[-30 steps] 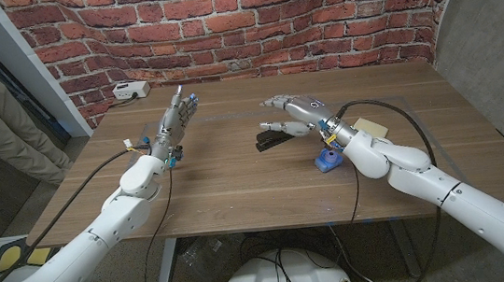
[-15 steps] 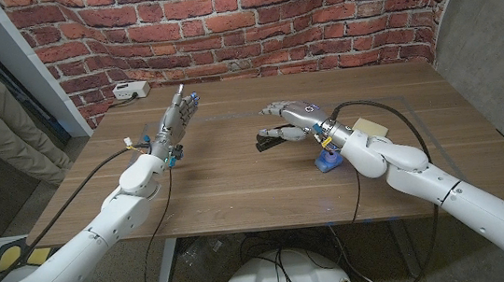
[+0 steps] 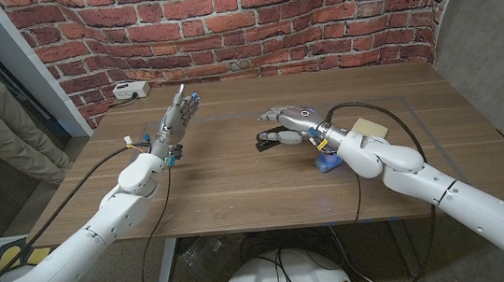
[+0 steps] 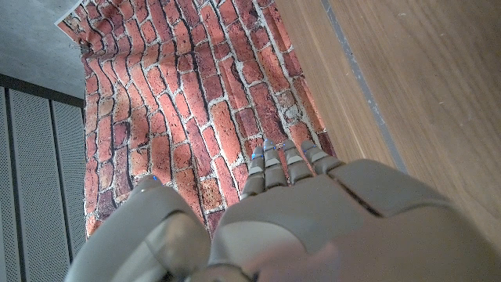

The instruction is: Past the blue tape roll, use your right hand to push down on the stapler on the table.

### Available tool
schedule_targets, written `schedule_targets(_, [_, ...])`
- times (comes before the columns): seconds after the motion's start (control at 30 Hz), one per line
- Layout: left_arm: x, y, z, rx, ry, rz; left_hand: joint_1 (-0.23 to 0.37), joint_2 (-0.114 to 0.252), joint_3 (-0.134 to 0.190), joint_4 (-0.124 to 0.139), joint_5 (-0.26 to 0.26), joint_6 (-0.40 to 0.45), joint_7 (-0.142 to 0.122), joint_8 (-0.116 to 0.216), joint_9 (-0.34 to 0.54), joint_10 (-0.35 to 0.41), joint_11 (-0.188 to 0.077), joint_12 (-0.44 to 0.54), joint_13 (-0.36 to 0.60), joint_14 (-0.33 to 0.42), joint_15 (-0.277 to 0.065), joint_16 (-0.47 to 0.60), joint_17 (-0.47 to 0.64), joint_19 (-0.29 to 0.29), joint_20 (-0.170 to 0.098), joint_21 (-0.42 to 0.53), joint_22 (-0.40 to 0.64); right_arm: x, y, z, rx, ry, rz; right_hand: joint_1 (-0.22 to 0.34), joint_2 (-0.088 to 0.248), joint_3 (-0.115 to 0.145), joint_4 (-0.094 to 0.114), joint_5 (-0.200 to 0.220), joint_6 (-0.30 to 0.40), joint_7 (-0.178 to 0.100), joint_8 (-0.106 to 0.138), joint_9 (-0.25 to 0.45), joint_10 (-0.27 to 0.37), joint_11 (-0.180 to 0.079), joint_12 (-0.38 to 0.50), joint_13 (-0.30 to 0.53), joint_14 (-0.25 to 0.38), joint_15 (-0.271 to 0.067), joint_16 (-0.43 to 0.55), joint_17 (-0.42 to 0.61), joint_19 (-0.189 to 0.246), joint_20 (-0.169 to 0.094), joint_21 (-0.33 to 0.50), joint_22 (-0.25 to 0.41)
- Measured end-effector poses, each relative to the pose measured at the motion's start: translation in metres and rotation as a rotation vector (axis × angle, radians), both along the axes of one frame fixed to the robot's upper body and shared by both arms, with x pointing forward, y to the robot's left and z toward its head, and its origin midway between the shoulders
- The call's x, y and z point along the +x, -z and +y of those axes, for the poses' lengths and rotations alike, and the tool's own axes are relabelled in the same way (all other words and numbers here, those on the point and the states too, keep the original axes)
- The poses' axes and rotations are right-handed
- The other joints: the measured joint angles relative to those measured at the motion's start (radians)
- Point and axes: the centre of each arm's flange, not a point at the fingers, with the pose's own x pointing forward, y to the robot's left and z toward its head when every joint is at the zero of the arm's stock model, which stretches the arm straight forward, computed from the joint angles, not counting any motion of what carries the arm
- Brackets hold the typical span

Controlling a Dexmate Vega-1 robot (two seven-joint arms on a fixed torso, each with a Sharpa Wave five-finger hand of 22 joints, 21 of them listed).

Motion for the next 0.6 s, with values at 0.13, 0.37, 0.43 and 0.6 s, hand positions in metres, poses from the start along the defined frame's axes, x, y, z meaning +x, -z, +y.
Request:
schedule_targets(0.13, [0.000,0.000,0.000,0.001,0.000,0.001,0.000,0.000,0.000,0.000,-0.002,-0.004,-0.004,0.000,0.000,0.000,0.000,0.000,0.000,0.000,0.000,0.000,0.000,0.000,0.000,0.000,0.000,0.002,0.002,0.001,-0.009,0.012,0.006,0.005,0.003,0.008,0.000,0.000,-0.005,-0.005,-0.001,0.000,0.001,-0.009,0.000,0.000,0.000,0.000,0.000,0.000,0.000,0.000,0.000,0.000])
schedule_targets(0.37, [0.002,0.002,0.003,-0.003,-0.006,0.008,-0.007,-0.007,-0.004,0.004,-0.002,-0.004,-0.004,0.000,0.005,0.000,0.000,0.000,0.000,0.000,0.000,0.000,0.000,0.000,0.000,0.000,0.000,0.006,0.005,0.005,-0.027,0.028,0.017,0.015,-0.008,0.008,0.000,-0.008,-0.009,-0.001,-0.001,-0.003,-0.001,-0.007,-0.004,0.000,0.000,0.000,0.000,0.000,0.000,0.000,0.000,0.000])
schedule_targets(0.43, [0.002,0.003,0.004,-0.004,-0.007,0.009,-0.007,-0.007,-0.004,0.004,-0.002,-0.004,-0.004,0.000,0.005,0.000,0.000,0.000,0.000,0.000,0.000,0.000,0.000,0.000,0.000,0.000,0.000,0.008,0.006,0.006,-0.036,0.036,0.023,0.010,-0.015,0.008,0.000,-0.011,-0.009,-0.001,-0.001,-0.003,-0.003,-0.006,-0.007,0.000,0.000,0.000,0.000,0.002,0.000,0.000,0.000,0.000])
schedule_targets(0.6, [0.003,0.004,0.006,-0.005,-0.009,0.013,-0.007,-0.007,-0.004,0.004,-0.002,-0.001,-0.001,0.000,0.005,0.000,0.000,0.000,0.000,0.000,0.000,0.000,0.000,0.000,0.000,0.000,0.000,0.012,0.007,0.007,-0.047,0.048,0.035,0.000,-0.025,0.003,0.006,-0.015,-0.012,0.004,-0.001,-0.003,-0.008,0.000,-0.007,0.000,0.000,0.000,0.000,0.003,-0.004,0.004,0.000,0.000])
